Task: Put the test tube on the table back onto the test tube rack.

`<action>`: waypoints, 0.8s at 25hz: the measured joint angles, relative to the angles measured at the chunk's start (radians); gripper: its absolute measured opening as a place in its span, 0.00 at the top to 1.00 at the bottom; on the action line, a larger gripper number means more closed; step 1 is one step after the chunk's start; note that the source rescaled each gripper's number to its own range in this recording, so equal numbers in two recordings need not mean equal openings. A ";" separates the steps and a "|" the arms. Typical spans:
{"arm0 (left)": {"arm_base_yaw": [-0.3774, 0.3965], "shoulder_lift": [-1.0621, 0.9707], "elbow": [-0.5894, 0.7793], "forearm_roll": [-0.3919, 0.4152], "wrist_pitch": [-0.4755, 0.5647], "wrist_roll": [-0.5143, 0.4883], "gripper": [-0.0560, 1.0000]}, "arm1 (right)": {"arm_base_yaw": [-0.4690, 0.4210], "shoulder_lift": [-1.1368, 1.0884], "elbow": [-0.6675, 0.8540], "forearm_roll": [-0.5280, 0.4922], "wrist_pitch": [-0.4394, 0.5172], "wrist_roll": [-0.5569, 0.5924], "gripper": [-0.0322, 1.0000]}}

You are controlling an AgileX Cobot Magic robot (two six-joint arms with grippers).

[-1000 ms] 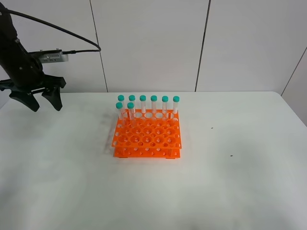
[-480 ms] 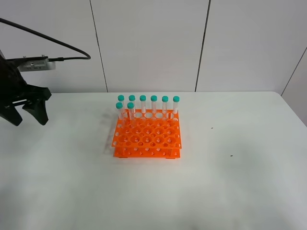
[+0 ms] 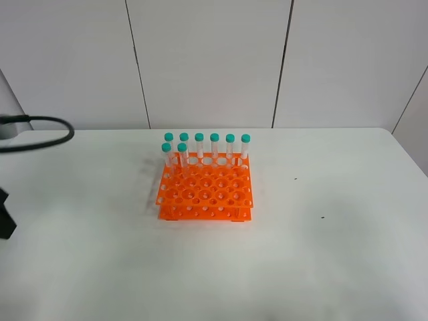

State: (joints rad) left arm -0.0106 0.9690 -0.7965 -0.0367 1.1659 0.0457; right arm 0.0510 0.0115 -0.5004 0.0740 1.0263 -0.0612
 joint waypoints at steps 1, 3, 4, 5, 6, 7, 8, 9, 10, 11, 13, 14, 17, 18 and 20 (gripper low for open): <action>0.000 -0.047 0.038 0.000 -0.003 -0.002 0.00 | 0.000 0.000 0.000 0.000 0.000 0.000 0.11; 0.000 -0.158 0.132 0.000 -0.033 -0.002 0.00 | 0.000 0.000 0.000 0.000 0.000 0.000 0.11; 0.000 -0.205 0.170 0.000 -0.052 -0.002 0.00 | 0.000 0.000 0.000 0.000 0.000 0.000 0.11; 0.000 -0.260 0.214 0.000 -0.064 -0.003 0.00 | 0.000 0.000 0.000 0.000 0.000 0.000 0.11; 0.000 -0.314 0.253 0.000 -0.072 -0.003 0.00 | 0.000 0.000 0.000 0.000 0.000 0.000 0.11; 0.000 -0.365 0.282 0.000 -0.082 -0.003 0.00 | 0.000 0.000 0.000 0.000 0.000 0.000 0.11; 0.000 -0.406 0.294 0.000 -0.090 -0.003 0.00 | 0.000 0.000 0.000 0.000 0.000 0.000 0.11; 0.000 -0.452 0.297 0.000 -0.100 -0.003 0.00 | 0.000 0.000 0.000 0.000 0.000 0.000 0.11; 0.000 -0.497 0.299 0.000 -0.106 -0.003 0.00 | 0.000 0.000 0.000 0.000 0.000 0.000 0.11; 0.000 -0.532 0.299 0.000 -0.112 -0.003 0.00 | 0.000 0.000 0.000 0.000 0.000 0.000 0.11; 0.000 -0.608 0.302 0.000 -0.115 -0.003 0.00 | 0.000 0.000 0.000 0.000 0.000 0.000 0.11; 0.000 -0.642 0.304 0.000 -0.115 -0.003 0.00 | 0.000 0.000 0.000 0.000 0.000 0.000 0.11; 0.000 -0.723 0.304 0.000 -0.115 -0.003 0.00 | 0.000 0.000 0.000 0.000 0.000 0.000 0.11; 0.000 -0.744 0.304 0.000 -0.115 -0.003 0.00 | 0.000 0.000 0.000 0.000 0.000 0.000 0.11; 0.000 -0.791 0.304 0.000 -0.115 -0.003 0.00 | 0.000 0.000 0.000 0.000 0.000 0.000 0.11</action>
State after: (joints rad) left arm -0.0106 0.1776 -0.4928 -0.0367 1.0513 0.0424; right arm 0.0510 0.0115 -0.5004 0.0740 1.0263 -0.0612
